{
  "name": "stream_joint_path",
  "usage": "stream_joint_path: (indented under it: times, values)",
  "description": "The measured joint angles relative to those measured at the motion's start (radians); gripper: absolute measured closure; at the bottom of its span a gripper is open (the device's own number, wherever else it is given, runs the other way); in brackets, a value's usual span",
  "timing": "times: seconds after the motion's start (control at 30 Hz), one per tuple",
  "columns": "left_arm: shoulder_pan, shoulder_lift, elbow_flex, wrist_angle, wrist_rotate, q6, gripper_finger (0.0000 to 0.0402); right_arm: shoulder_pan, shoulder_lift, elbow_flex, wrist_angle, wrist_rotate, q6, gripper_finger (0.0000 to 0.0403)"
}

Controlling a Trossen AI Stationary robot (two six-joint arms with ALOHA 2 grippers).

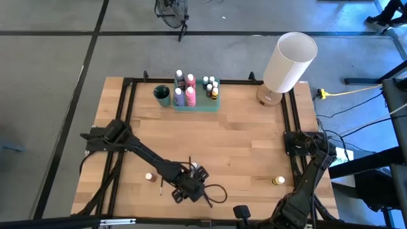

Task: Pick & Place Paint Supplies
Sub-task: Put the silver paintbrush into the green cup

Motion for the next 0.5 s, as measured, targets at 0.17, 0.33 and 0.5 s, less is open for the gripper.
stream_joint_path:
  times: [0.17, 0.33, 0.5]
  values:
    - [0.009, 0.011, 0.000, -0.032, -0.054, -0.031, 0.0160, 0.000, 0.000, 0.000, 0.000, 0.000, 0.000, 0.0246]
    - [-0.013, 0.039, 0.003, -0.021, -0.067, -0.017, 0.0160, 0.000, 0.000, 0.000, 0.000, -0.001, 0.000, 0.0246]
    - [-0.029, 0.043, 0.003, -0.016, -0.102, -0.008, 0.0160, 0.000, 0.000, 0.000, 0.000, -0.001, 0.000, 0.0246]
